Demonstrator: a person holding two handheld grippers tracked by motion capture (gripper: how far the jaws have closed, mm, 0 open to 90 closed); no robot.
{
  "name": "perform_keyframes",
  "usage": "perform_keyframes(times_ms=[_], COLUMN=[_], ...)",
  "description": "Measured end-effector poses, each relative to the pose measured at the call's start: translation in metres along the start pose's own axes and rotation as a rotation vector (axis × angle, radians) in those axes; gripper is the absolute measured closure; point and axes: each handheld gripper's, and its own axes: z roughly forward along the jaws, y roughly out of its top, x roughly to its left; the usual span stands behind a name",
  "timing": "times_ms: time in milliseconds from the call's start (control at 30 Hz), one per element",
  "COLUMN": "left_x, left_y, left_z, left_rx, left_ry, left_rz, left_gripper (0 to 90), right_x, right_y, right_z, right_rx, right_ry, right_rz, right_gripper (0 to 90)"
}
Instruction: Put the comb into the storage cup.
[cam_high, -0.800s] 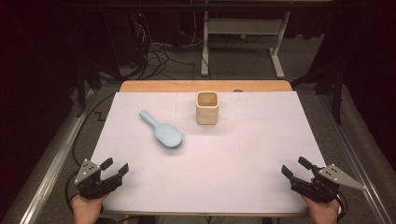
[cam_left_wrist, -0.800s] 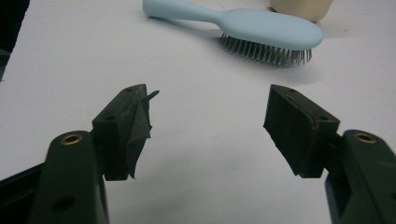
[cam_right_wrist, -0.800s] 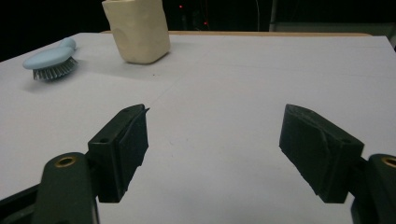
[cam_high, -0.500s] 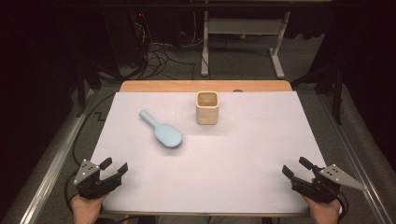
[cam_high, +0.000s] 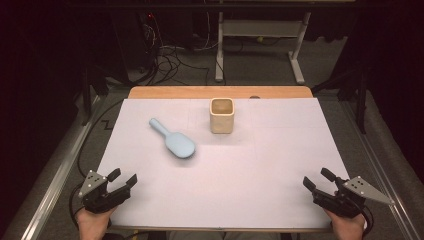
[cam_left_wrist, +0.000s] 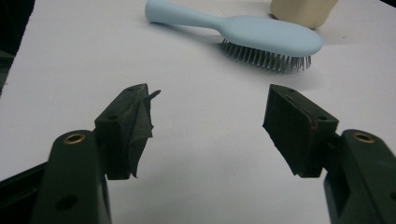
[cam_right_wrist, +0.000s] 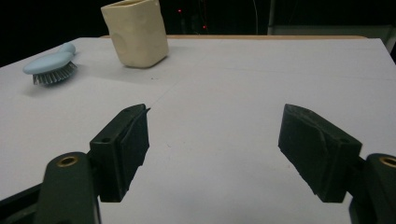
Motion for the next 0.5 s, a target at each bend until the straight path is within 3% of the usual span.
perform_keyframes(times_ms=[500], left_x=[0.0020], left_y=[0.0089], left_z=[0.0065], left_rx=[-0.037], left_ry=[-0.015], left_rz=[-0.007], left_gripper=[33.6], right_x=[-0.0010], right_y=[-0.0004], right_z=[0.0037], right_rx=[0.034], right_ry=[0.003], right_rz=[0.015], right_gripper=[26.1])
